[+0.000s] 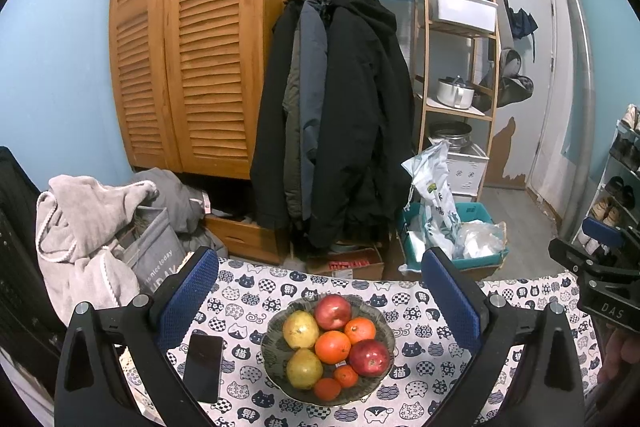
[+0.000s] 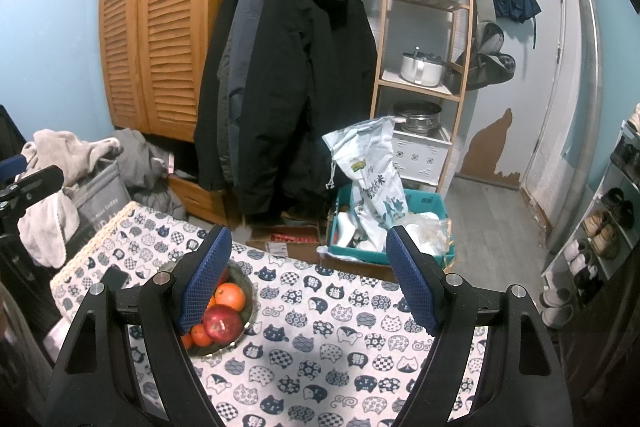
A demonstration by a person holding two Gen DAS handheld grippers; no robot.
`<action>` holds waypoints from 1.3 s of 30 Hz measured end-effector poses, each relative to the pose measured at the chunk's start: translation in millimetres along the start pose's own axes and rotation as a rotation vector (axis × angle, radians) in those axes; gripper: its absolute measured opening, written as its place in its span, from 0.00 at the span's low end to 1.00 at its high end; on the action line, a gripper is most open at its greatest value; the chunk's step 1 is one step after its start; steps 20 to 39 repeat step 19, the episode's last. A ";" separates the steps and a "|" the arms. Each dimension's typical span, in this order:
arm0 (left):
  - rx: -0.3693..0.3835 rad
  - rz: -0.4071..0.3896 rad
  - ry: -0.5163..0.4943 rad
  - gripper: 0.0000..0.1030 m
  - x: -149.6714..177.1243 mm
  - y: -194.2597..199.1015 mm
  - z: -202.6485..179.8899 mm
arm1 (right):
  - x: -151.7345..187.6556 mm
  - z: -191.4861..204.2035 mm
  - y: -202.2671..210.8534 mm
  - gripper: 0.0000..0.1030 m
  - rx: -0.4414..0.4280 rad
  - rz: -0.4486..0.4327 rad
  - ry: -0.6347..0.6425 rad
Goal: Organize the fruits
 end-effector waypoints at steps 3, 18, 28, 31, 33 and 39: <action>0.001 0.000 0.001 0.99 0.1 -0.2 0.2 | 0.0 0.1 0.1 0.76 0.000 0.001 -0.001; -0.002 -0.001 -0.011 0.99 -2.2 1.8 -4.4 | -0.6 -0.7 2.0 0.76 0.000 0.002 0.004; -0.004 0.002 -0.011 0.99 -2.4 1.7 -4.8 | -0.6 -0.5 1.8 0.76 0.000 0.001 0.005; -0.004 0.002 -0.011 0.99 -2.4 1.7 -4.8 | -0.6 -0.5 1.8 0.76 0.000 0.001 0.005; -0.004 0.002 -0.011 0.99 -2.4 1.7 -4.8 | -0.6 -0.5 1.8 0.76 0.000 0.001 0.005; -0.004 0.002 -0.011 0.99 -2.4 1.7 -4.8 | -0.6 -0.5 1.8 0.76 0.000 0.001 0.005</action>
Point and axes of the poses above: each gripper's, at about its wrist camera, not at the fingertips, and y roughly against the way its jaws point, z to its left, x to its underside, the point moved 1 cm from there along -y, roughly the way its jaws point, and after that the axes turned 15 degrees about -y, right-handed, at the moved point
